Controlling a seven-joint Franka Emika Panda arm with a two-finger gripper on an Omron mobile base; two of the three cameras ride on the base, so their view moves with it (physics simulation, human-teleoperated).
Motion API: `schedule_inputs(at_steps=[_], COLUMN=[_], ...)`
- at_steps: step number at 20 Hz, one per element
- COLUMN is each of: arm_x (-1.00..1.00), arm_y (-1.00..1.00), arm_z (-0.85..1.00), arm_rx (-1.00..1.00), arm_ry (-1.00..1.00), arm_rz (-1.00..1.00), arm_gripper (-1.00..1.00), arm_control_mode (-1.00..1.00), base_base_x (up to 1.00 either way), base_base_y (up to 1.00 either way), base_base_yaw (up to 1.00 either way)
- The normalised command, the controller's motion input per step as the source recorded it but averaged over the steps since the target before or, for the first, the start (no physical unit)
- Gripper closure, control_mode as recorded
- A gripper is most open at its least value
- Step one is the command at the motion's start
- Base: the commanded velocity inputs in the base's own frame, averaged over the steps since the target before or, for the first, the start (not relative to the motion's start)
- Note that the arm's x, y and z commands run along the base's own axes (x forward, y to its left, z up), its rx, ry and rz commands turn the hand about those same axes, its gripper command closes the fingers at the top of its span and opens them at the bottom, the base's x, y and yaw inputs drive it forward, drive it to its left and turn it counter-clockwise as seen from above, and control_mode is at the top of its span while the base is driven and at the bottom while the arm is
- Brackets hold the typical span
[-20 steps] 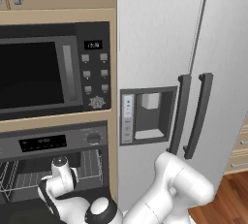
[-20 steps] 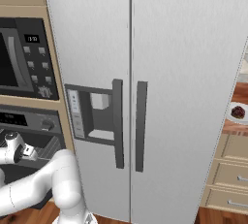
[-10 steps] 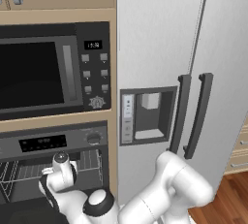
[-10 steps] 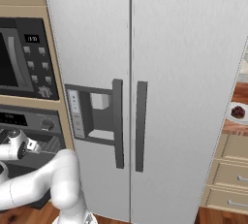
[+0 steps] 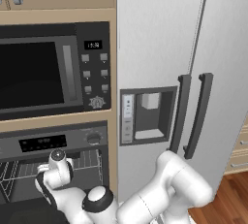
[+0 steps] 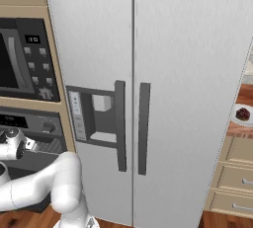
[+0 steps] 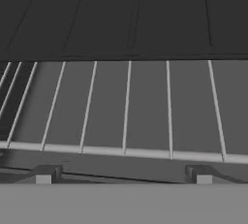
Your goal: Take the baked cake out of the oven and place it on the plate for cooling. Then close the oven door.
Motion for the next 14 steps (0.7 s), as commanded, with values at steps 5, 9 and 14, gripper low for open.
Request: schedule_inputs(at_steps=[5,9,14], arm_x=[-0.39,-0.54,-0.7], arm_y=[0.39,0.31,0.23], arm_z=[-0.07,0.0,0.0], arm_rx=[0.0,0.0,0.0], arm_ry=[0.0,0.07,0.06], arm_rz=[0.0,0.0,0.0], arm_gripper=[-1.0,-1.0,-1.0], arm_control_mode=[-1.0,-1.0,-1.0], base_base_x=[0.0,0.0,0.0], base_base_y=[0.0,0.0,0.0], base_base_yaw=[0.0,0.0,0.0])
